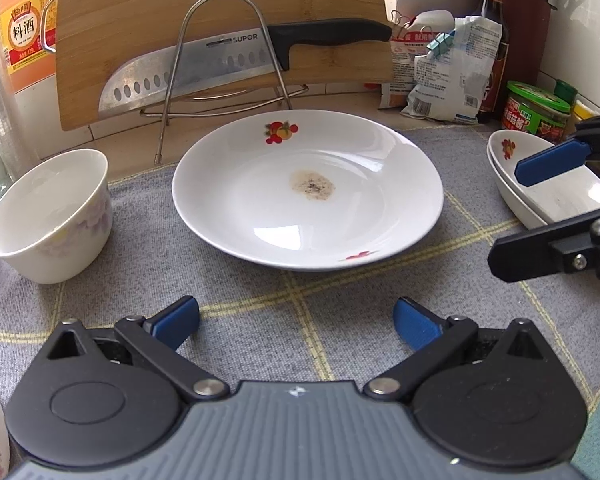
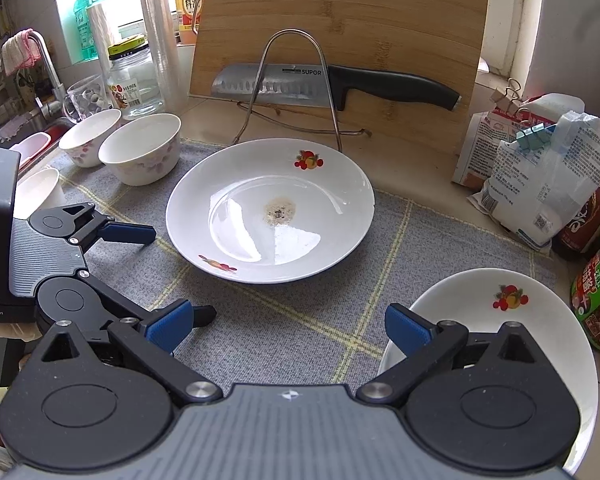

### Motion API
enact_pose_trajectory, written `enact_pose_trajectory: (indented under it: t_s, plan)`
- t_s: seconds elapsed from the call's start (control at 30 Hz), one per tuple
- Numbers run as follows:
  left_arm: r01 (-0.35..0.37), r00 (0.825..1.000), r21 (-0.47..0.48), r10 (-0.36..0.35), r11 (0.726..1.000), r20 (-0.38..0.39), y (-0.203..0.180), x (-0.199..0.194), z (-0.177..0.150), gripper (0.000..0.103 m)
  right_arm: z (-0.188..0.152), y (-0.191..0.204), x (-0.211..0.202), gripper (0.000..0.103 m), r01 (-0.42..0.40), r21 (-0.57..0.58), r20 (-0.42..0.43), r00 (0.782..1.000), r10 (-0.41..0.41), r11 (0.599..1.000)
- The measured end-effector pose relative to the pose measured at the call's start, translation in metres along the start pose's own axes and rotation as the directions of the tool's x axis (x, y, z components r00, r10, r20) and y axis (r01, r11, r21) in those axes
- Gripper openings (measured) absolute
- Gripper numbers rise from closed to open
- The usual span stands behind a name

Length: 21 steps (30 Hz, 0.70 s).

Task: Organize plates and bowls
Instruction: 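Move the right tool to the rim of the brown-stained white plate, then close the right tool on the stained plate's rim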

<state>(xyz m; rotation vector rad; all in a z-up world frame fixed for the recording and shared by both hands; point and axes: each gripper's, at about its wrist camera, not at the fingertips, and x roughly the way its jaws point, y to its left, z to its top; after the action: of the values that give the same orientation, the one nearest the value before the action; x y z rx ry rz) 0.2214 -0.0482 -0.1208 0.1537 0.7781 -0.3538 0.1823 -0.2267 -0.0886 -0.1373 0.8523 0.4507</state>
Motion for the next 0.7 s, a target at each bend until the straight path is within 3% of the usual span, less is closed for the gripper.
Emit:
enact_pose_trajectory:
  t_s: [0.4,0.7]
  plan:
    - [0.002,1.000,0.003,-0.002,1.000,0.005,0.001,0.005,0.006,0.103,0.020,-0.005,0.018,0.103,-0.049,0.003,-0.036,0.998,0.049,0.999]
    - [0.002,1.000,0.004,-0.002,1.000,0.017,0.002,0.010,0.010,0.103,0.048,-0.031,0.044,0.103,-0.109,0.024,-0.075,0.991,0.111,0.994]
